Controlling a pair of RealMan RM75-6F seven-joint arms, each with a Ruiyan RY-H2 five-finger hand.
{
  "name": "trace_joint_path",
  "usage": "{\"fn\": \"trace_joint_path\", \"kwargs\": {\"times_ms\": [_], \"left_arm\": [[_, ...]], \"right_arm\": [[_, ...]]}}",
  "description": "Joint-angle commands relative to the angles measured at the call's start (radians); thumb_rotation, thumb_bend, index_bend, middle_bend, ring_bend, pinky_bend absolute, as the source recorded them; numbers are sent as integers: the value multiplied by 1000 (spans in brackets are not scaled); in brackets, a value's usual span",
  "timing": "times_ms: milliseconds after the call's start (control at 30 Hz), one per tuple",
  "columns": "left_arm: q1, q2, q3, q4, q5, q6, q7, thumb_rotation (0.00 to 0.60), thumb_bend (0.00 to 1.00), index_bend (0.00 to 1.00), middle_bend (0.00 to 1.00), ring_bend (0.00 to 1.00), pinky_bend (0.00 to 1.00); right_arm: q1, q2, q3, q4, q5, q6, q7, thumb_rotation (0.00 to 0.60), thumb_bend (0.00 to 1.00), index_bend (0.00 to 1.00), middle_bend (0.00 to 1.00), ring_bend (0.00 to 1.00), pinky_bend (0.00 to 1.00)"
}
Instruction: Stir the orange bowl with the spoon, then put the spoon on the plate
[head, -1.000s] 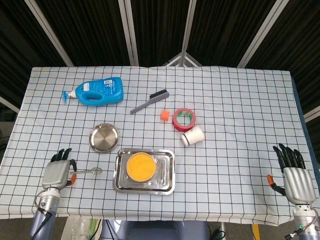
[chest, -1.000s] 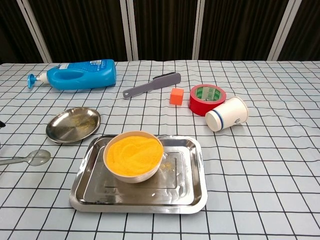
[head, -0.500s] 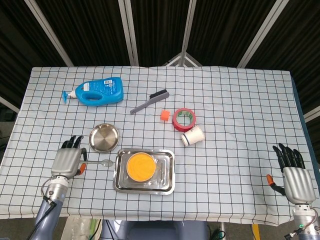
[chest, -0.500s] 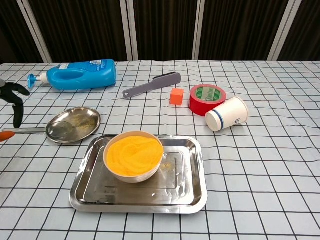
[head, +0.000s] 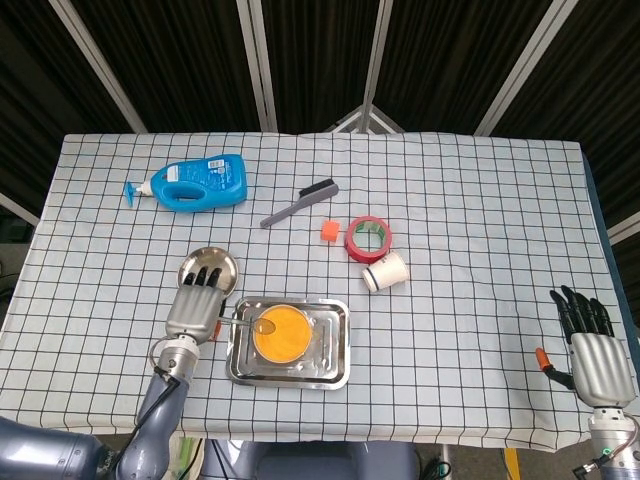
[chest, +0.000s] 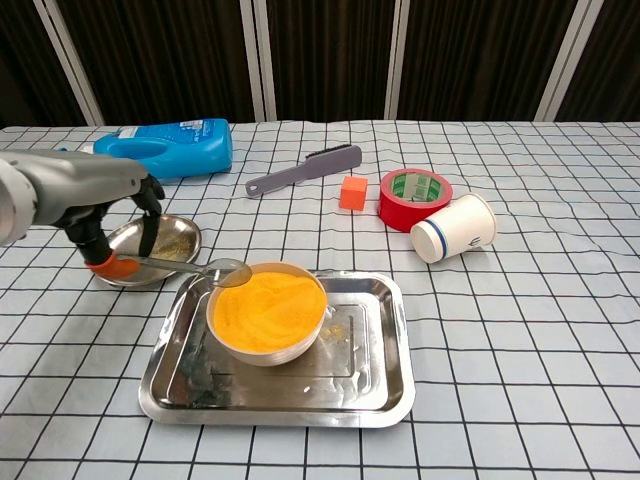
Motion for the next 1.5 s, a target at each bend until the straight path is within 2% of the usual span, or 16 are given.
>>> {"fn": "trace_joint_path", "kwargs": {"times_ms": [33, 167, 333, 600, 767, 800, 867, 933, 967, 1033, 1133, 1233, 1300, 1500], "left_arm": [[-35, -38, -10, 23, -25, 26, 15, 600, 541, 510, 57, 12, 114], [-58, -62, -6, 35, -34, 43, 14, 600, 495, 488, 55, 12, 114], [-72, -72, 4, 42, -37, 59, 6, 600, 306, 408, 28, 12, 114], [-63, -43, 25, 20, 7, 59, -58, 600, 287, 353, 23, 12, 114], [-36, 19, 65, -20, 74, 71, -97, 600, 277, 282, 35, 15, 116], [-29, 36, 78, -27, 92, 74, -103, 600, 273, 253, 51, 34, 144], [-17, 74, 103, -34, 122, 80, -109, 600, 267, 216, 100, 109, 280], [-8, 108, 124, -34, 143, 80, -110, 600, 266, 207, 243, 291, 501], [-3, 123, 130, -35, 149, 75, -117, 600, 266, 212, 316, 364, 565], [5, 147, 129, -35, 154, 61, -141, 600, 266, 242, 580, 591, 748], [10, 167, 116, -41, 137, 36, -173, 600, 267, 343, 869, 829, 930], [3, 174, 103, -49, 109, 15, -184, 600, 292, 481, 997, 974, 1000], [-4, 169, 102, -51, 90, 10, -177, 600, 321, 508, 1000, 998, 1000], [-42, 125, 85, -47, 17, 12, -147, 600, 407, 506, 1000, 1000, 1000]], "right_arm": [[0, 1, 1, 0, 1, -1, 4, 600, 393, 0, 0, 0, 0], [1, 2, 1, -1, 2, -4, 8, 600, 394, 0, 0, 0, 0], [0, 5, 0, -4, 2, -5, 12, 600, 393, 0, 0, 0, 0], [1, 6, 0, -7, 5, -8, 15, 600, 394, 0, 0, 0, 0], [1, 8, 1, -6, 6, -9, 17, 600, 394, 0, 0, 0, 0], [1, 8, 1, -6, 6, -9, 17, 600, 394, 0, 0, 0, 0], [2, 8, 0, -7, 7, -11, 17, 600, 394, 0, 0, 0, 0], [2, 8, -1, -9, 6, -13, 15, 600, 394, 0, 0, 0, 0], [2, 8, -1, -10, 6, -13, 13, 600, 394, 0, 0, 0, 0], [3, 7, -2, -13, 5, -13, 11, 600, 393, 0, 0, 0, 0], [4, 6, -3, -14, 5, -15, 6, 600, 393, 0, 0, 0, 0], [5, 5, -3, -15, 6, -18, 4, 600, 394, 0, 0, 0, 0], [5, 5, -3, -16, 6, -18, 5, 600, 394, 0, 0, 0, 0], [5, 8, -3, -15, 5, -19, 12, 600, 394, 0, 0, 0, 0]]}}
